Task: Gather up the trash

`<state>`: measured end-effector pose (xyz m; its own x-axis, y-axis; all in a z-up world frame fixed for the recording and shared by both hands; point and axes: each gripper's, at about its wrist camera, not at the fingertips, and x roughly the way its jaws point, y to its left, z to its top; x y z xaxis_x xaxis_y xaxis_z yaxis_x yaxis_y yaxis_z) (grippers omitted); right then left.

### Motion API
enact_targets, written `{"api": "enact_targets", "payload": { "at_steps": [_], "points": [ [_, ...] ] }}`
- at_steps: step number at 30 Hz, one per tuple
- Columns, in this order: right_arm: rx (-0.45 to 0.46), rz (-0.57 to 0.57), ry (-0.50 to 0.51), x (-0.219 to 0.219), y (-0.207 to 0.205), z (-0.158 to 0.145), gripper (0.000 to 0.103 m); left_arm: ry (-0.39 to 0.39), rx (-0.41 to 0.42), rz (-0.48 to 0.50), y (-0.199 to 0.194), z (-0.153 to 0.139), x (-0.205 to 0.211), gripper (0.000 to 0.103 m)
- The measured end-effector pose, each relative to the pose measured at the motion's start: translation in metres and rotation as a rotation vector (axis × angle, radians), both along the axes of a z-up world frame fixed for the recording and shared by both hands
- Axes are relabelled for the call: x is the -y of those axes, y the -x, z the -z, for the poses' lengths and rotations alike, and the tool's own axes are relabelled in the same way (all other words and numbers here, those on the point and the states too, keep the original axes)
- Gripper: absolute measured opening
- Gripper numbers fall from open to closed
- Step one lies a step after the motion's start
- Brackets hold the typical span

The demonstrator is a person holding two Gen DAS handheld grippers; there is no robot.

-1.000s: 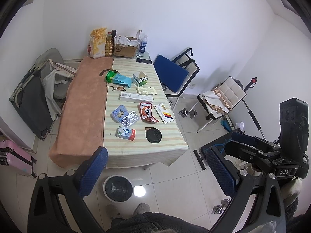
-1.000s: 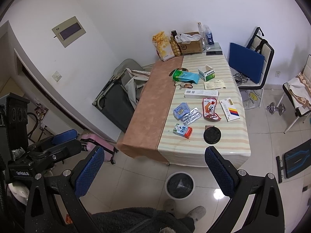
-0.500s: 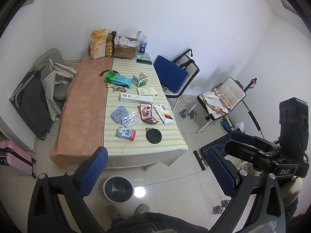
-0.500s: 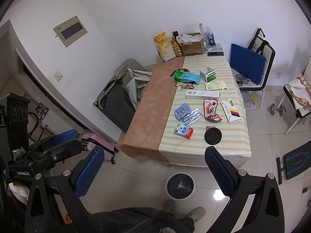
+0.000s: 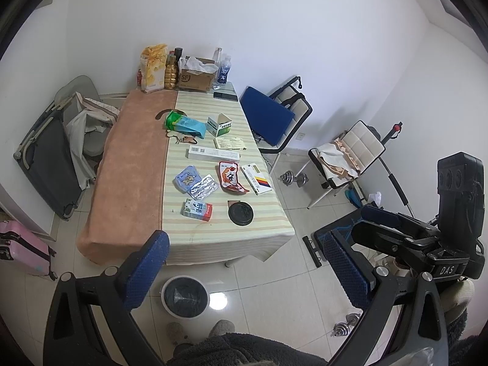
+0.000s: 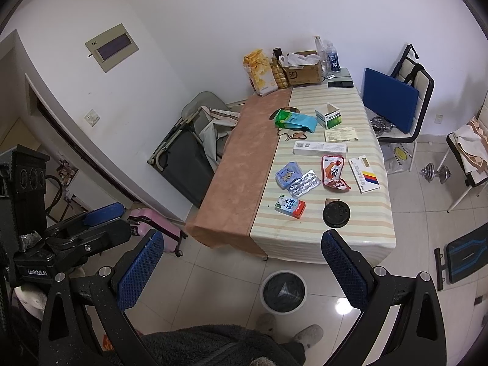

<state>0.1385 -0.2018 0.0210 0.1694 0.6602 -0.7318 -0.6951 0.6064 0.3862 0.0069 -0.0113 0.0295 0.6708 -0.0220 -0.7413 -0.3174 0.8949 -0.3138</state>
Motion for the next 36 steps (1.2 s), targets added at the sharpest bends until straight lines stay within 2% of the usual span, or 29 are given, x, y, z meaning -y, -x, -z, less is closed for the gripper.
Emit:
{"api": "enact_targets", "payload": {
  "at_steps": [17, 23, 25, 26, 29, 31, 34, 36],
  "points": [
    [-0.001, 0.003, 0.0, -0.001, -0.001, -0.001, 0.103, 0.001, 0.001, 0.008, -0.002, -0.003, 0.003, 0.103],
    [-0.004, 0.017, 0.004, -0.008, 0.0, 0.0, 0.103, -0.002, -0.008, 0.021, -0.006, 0.007, -0.003, 0.103],
    [-0.009, 0.035, 0.003, -0.011, -0.002, 0.0, 0.103, -0.029, -0.026, 0.005, -0.009, 0.012, -0.009, 0.103],
    [-0.012, 0.052, 0.003, -0.013, -0.003, 0.001, 0.103, -0.073, -0.045, -0.016, -0.014, 0.014, -0.012, 0.103],
    [0.0, 0.139, 0.031, -0.016, -0.014, 0.007, 0.103, -0.241, -0.113, -0.102, -0.032, 0.033, -0.024, 0.103],
    [0.02, 0.217, 0.091, -0.02, -0.025, 0.019, 0.103, -0.294, -0.161, -0.138, -0.05, 0.053, -0.037, 0.103],
    [0.037, 0.313, 0.178, -0.026, -0.044, 0.046, 0.103, -0.287, -0.248, -0.164, -0.078, 0.097, -0.065, 0.103],
    [0.02, 0.371, 0.24, -0.031, -0.063, 0.075, 0.103, -0.261, -0.316, -0.182, -0.099, 0.129, -0.082, 0.103]
  ]
}}
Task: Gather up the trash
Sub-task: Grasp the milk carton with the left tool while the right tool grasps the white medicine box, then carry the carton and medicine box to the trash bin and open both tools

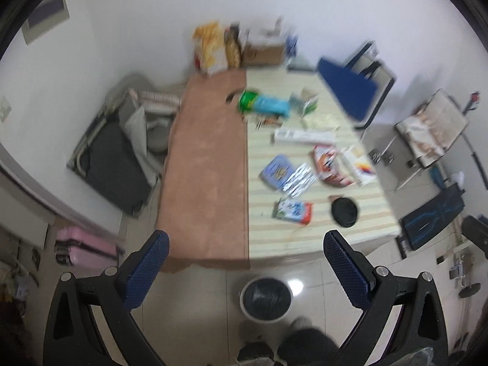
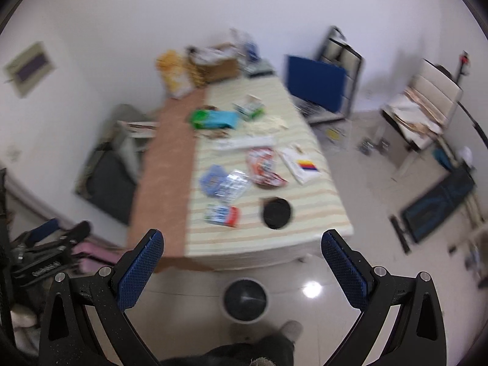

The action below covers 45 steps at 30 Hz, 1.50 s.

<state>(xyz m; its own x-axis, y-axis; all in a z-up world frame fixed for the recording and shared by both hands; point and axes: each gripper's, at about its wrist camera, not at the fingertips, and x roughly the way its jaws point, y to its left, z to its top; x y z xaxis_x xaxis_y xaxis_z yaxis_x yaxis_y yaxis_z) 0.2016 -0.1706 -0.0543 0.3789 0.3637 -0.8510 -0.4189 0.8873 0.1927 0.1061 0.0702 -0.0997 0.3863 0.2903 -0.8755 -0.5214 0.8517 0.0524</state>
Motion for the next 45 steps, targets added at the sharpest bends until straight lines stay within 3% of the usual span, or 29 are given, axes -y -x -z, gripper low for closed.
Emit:
{"api": "enact_targets", "payload": {
  "at_steps": [6, 10, 14, 18, 22, 23, 24, 27, 31, 34, 35, 40, 45],
  "points": [
    [-0.116, 0.101, 0.106, -0.002, -0.074, 0.096, 0.103, 0.158, -0.167, -0.155, -0.053, 0.098, -0.03, 0.103],
    [-0.165, 0.106, 0.173, -0.004, -0.137, 0.151, 0.103, 0.35, -0.259, -0.324, -0.084, 0.166, -0.044, 0.102],
    [-0.2, 0.078, 0.239, -0.014, -0.208, 0.205, 0.103, 0.57, -0.268, -0.515, -0.109, 0.223, -0.05, 0.102],
    [-0.251, 0.039, 0.299, -0.025, -0.275, 0.259, 0.103, 0.727, -0.256, -0.654, -0.14, 0.267, -0.049, 0.095],
    [-0.302, -0.002, 0.34, -0.042, -0.32, 0.305, 0.103, 0.849, -0.233, -0.801, -0.148, 0.295, -0.049, 0.07],
    [-0.314, -0.022, 0.343, -0.049, -0.33, 0.317, 0.103, 0.855, -0.233, -0.828, -0.146, 0.297, -0.05, 0.067],
    [-0.317, -0.04, 0.348, -0.054, -0.336, 0.324, 0.103, 0.845, -0.236, -0.846, -0.144, 0.296, -0.049, 0.055],
    [-0.324, -0.091, 0.357, -0.076, -0.35, 0.348, 0.103, 0.771, -0.265, -0.78, -0.145, 0.285, -0.046, 0.055],
    [-0.335, -0.143, 0.367, -0.1, -0.359, 0.371, 0.102, 0.488, -0.389, -0.566, -0.157, 0.259, -0.04, 0.054],
    [-0.336, -0.173, 0.398, -0.111, -0.359, 0.383, 0.083, 0.346, -0.453, -0.461, -0.161, 0.246, -0.034, 0.054],
    [-0.307, -0.183, 0.424, -0.112, -0.355, 0.381, 0.08, 0.335, -0.456, -0.448, -0.161, 0.243, -0.033, 0.054],
    [-0.379, -0.222, 0.433, -0.097, -0.337, 0.381, 0.079, 0.359, -0.44, -0.452, -0.163, 0.235, -0.031, 0.049],
    [-0.342, -0.248, 0.465, -0.092, -0.326, 0.377, 0.08, 0.352, -0.433, -0.444, -0.153, 0.223, -0.031, 0.046]
  ]
}}
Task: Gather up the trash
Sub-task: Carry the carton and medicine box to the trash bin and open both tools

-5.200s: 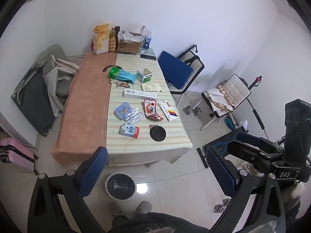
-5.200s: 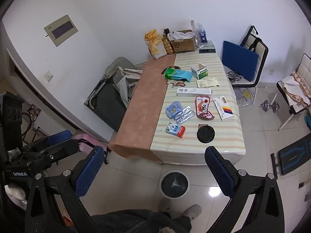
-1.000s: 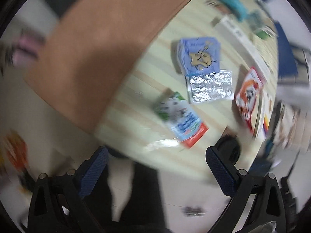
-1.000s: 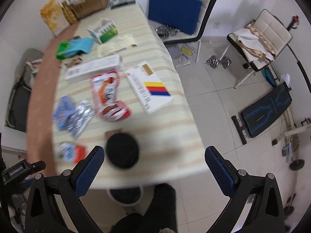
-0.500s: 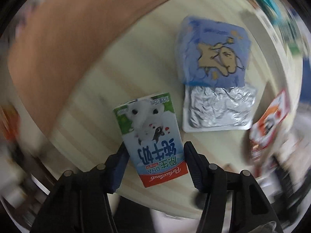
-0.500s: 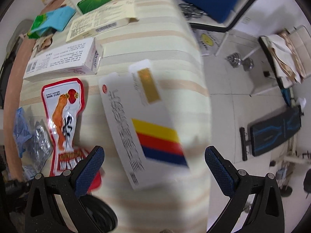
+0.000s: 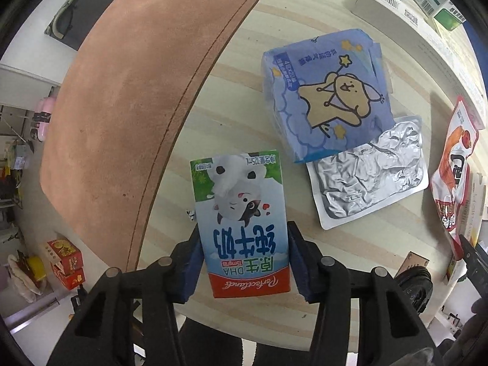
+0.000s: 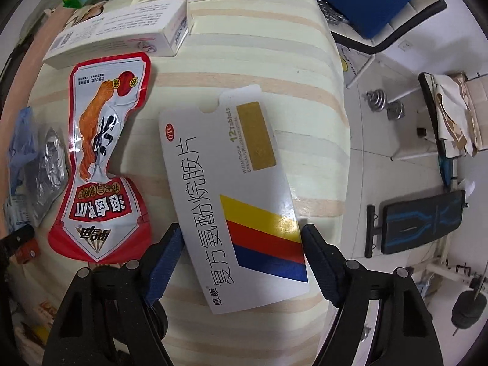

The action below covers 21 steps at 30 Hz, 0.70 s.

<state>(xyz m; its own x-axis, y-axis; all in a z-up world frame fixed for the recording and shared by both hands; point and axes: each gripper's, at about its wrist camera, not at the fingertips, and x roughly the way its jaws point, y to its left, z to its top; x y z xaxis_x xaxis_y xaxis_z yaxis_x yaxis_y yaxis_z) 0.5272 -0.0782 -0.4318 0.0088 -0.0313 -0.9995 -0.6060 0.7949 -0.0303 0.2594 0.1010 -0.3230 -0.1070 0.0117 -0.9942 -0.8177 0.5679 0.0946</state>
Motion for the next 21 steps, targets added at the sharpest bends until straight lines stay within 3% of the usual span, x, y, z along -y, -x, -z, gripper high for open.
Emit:
{"api": "enact_targets", "payload": {
  "at_steps": [6, 10, 17, 18, 20, 21],
  "points": [
    [0.006, -0.01, -0.002, 0.003, 0.002, 0.0, 0.078, -0.057, 0.003, 0.049, -0.022, -0.013, 0.008, 0.046],
    [0.007, 0.026, -0.033, 0.011, 0.016, -0.014, 0.078, -0.117, 0.027, 0.088, -0.022, -0.05, 0.017, 0.046],
    [0.081, 0.051, -0.132, 0.016, 0.062, -0.074, 0.078, -0.232, 0.136, 0.204, -0.017, -0.134, 0.07, 0.046],
    [0.092, 0.056, -0.147, 0.017, 0.071, -0.084, 0.078, -0.243, 0.153, 0.221, -0.014, -0.127, 0.075, 0.046],
    [0.114, 0.069, -0.182, 0.02, 0.093, -0.105, 0.078, -0.267, 0.191, 0.262, -0.005, -0.143, 0.09, 0.046],
    [0.123, 0.074, -0.195, 0.021, 0.102, -0.113, 0.078, -0.271, 0.211, 0.28, 0.007, -0.132, 0.081, 0.046]
  ]
}}
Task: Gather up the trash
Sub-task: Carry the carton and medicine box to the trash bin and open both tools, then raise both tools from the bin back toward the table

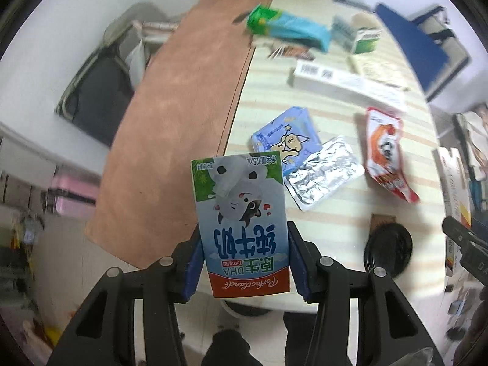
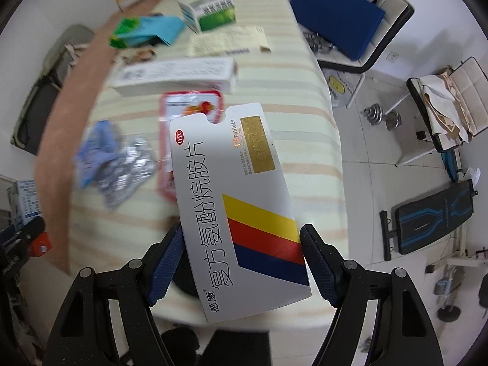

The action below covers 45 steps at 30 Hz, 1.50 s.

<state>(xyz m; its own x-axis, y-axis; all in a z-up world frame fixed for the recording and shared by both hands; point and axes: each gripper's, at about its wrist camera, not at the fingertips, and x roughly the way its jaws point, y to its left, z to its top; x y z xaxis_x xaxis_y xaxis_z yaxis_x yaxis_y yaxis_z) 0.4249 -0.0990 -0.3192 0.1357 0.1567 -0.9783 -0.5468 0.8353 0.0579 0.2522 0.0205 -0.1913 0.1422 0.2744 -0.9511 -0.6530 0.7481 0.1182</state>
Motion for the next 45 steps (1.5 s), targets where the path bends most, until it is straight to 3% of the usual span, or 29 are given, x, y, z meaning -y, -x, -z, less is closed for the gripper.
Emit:
{"api": "enact_targets", "payload": {
  "at_steps": [4, 9, 14, 17, 22, 32, 33, 34, 35, 37, 38, 39, 40, 45],
  "points": [
    [0.021, 0.048, -0.069, 0.005, 0.049, -0.034, 0.078, 0.002, 0.065, 0.09, 0.039, 0.007, -0.012, 0.046],
    [0.037, 0.136, -0.125, 0.025, 0.138, -0.062, 0.078, 0.032, 0.103, 0.206, 0.098, 0.011, -0.005, 0.046],
    [-0.037, 0.219, -0.115, 0.048, 0.235, -0.039, 0.078, 0.167, 0.055, 0.253, 0.161, 0.05, -0.002, 0.046],
    [-0.117, 0.248, -0.067, 0.058, 0.28, 0.001, 0.078, 0.274, -0.012, 0.255, 0.184, 0.1, 0.001, 0.046],
    [-0.277, 0.29, 0.01, 0.072, 0.328, 0.102, 0.078, 0.421, -0.097, 0.215, 0.203, 0.199, -0.001, 0.046],
    [-0.45, 0.328, 0.066, 0.075, 0.352, 0.328, 0.078, 0.603, -0.182, 0.121, 0.189, 0.416, -0.027, 0.051],
    [-0.464, 0.33, 0.059, 0.074, 0.352, 0.348, 0.078, 0.599, -0.19, 0.121, 0.189, 0.428, -0.03, 0.063],
    [-0.485, 0.321, 0.054, 0.073, 0.352, 0.369, 0.078, 0.591, -0.197, 0.121, 0.189, 0.442, -0.033, 0.083],
    [-0.504, 0.314, 0.049, 0.072, 0.351, 0.388, 0.078, 0.588, -0.194, 0.121, 0.191, 0.45, -0.034, 0.09],
    [-0.518, 0.304, 0.026, 0.067, 0.353, 0.421, 0.085, 0.547, -0.203, 0.126, 0.194, 0.467, -0.04, 0.093],
    [-0.517, 0.298, 0.025, 0.065, 0.353, 0.431, 0.1, 0.517, -0.211, 0.131, 0.196, 0.472, -0.041, 0.094],
    [-0.511, 0.291, 0.024, 0.067, 0.352, 0.439, 0.103, 0.493, -0.217, 0.136, 0.2, 0.474, -0.041, 0.096],
    [-0.499, 0.283, 0.025, 0.065, 0.354, 0.446, 0.103, 0.465, -0.22, 0.143, 0.203, 0.477, -0.042, 0.102],
    [-0.408, 0.252, 0.132, 0.06, 0.357, 0.452, 0.103, 0.346, -0.257, 0.175, 0.217, 0.473, -0.038, 0.103]
  ]
}}
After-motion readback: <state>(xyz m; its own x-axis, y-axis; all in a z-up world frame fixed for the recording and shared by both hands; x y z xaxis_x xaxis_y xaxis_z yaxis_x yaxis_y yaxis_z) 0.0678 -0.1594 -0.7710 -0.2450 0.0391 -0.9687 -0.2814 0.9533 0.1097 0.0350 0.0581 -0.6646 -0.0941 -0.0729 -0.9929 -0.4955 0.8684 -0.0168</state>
